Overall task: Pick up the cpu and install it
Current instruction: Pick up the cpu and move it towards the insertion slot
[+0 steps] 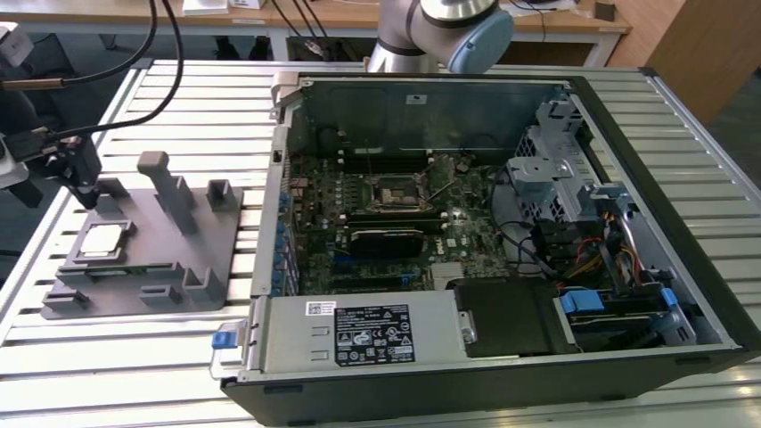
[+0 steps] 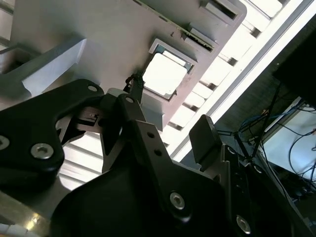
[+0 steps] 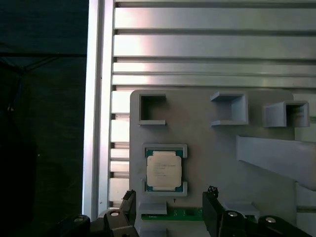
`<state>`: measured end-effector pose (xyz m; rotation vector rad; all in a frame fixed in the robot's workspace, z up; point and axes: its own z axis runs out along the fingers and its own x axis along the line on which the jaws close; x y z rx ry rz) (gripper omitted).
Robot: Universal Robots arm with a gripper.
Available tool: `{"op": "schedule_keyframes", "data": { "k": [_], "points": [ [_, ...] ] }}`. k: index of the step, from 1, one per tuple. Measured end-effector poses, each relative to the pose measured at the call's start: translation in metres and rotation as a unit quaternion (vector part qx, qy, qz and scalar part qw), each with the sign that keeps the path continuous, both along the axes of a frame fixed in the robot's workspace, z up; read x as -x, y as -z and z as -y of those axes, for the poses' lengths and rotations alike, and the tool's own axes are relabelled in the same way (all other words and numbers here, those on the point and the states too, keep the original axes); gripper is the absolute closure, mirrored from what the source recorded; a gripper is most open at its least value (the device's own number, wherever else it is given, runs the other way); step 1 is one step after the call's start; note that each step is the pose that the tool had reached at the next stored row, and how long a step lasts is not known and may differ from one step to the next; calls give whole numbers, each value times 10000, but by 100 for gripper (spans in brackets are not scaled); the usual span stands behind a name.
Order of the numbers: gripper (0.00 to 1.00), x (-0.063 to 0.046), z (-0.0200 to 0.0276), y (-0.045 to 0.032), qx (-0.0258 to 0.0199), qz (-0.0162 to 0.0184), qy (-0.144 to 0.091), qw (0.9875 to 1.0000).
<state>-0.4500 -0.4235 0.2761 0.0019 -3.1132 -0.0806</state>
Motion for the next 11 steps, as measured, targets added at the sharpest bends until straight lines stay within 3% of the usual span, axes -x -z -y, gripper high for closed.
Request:
{"op": "schedule_keyframes", "data": {
  "k": [11],
  "points": [
    [36, 0, 0, 124, -3, 48, -95, 9999]
  ]
}}
